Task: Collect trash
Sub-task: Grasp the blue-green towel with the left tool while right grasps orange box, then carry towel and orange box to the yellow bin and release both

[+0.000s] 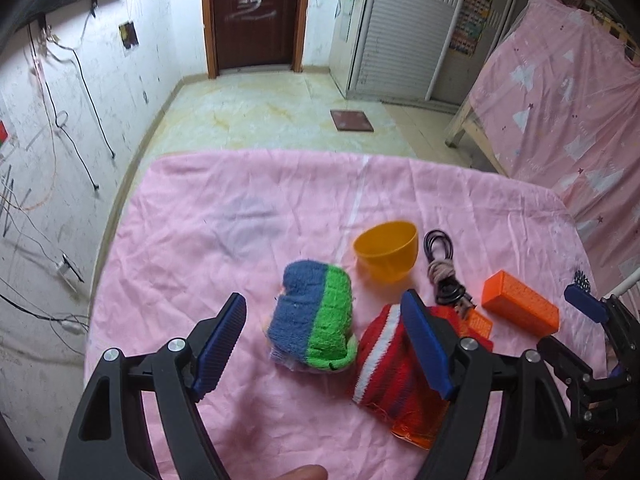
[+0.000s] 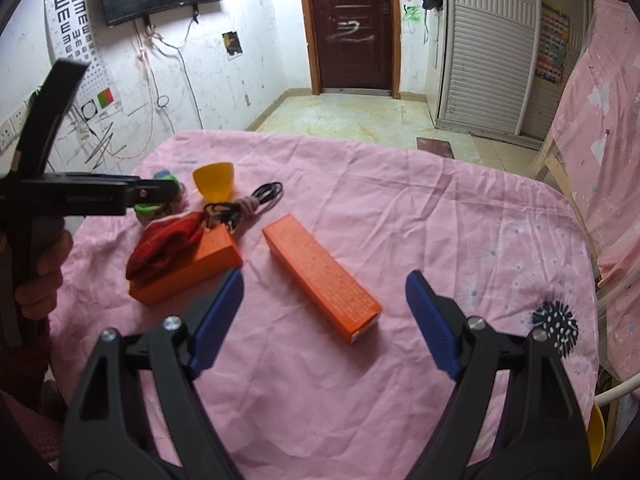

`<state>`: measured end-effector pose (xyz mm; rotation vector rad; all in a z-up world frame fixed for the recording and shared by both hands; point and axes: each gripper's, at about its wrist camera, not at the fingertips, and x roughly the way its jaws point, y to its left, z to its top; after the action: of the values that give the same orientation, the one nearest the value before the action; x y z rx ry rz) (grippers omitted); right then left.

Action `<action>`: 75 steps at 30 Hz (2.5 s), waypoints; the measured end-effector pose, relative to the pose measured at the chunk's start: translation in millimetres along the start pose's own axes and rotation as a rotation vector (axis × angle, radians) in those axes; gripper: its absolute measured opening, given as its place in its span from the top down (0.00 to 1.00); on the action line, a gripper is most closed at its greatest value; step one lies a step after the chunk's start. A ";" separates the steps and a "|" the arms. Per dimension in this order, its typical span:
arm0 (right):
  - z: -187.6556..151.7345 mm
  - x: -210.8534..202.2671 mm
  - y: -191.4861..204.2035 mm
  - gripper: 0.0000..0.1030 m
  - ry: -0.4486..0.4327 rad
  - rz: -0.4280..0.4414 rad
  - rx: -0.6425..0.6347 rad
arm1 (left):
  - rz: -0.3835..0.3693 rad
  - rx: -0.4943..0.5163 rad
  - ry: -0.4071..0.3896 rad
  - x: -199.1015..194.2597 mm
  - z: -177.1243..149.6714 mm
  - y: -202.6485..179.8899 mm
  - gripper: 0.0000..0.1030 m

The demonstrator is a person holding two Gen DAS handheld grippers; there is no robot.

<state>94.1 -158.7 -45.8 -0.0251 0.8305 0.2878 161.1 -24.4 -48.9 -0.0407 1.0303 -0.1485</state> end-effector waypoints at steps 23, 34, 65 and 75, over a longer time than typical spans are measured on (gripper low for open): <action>6.8 30.0 15.0 0.55 0.063 -0.037 -0.100 | 0.063 -0.022 -0.017 3.5 -5.8 8.9 0.81; -0.9 16.6 13.8 0.79 0.035 -0.072 -0.101 | 0.069 -0.025 -0.062 -22.0 -9.2 0.6 0.81; -75.1 -131.4 -116.6 0.78 -0.207 -0.279 0.224 | -0.044 0.196 -0.159 -81.9 -20.6 -149.4 0.81; -135.0 -174.9 -185.2 0.78 -0.221 -0.404 0.367 | -0.098 0.325 -0.143 -80.9 -34.8 -229.6 0.81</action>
<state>-66.7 -397.2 -26.0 0.1779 0.6310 -0.2411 66.5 -238.7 25.8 0.1912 0.8520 -0.3948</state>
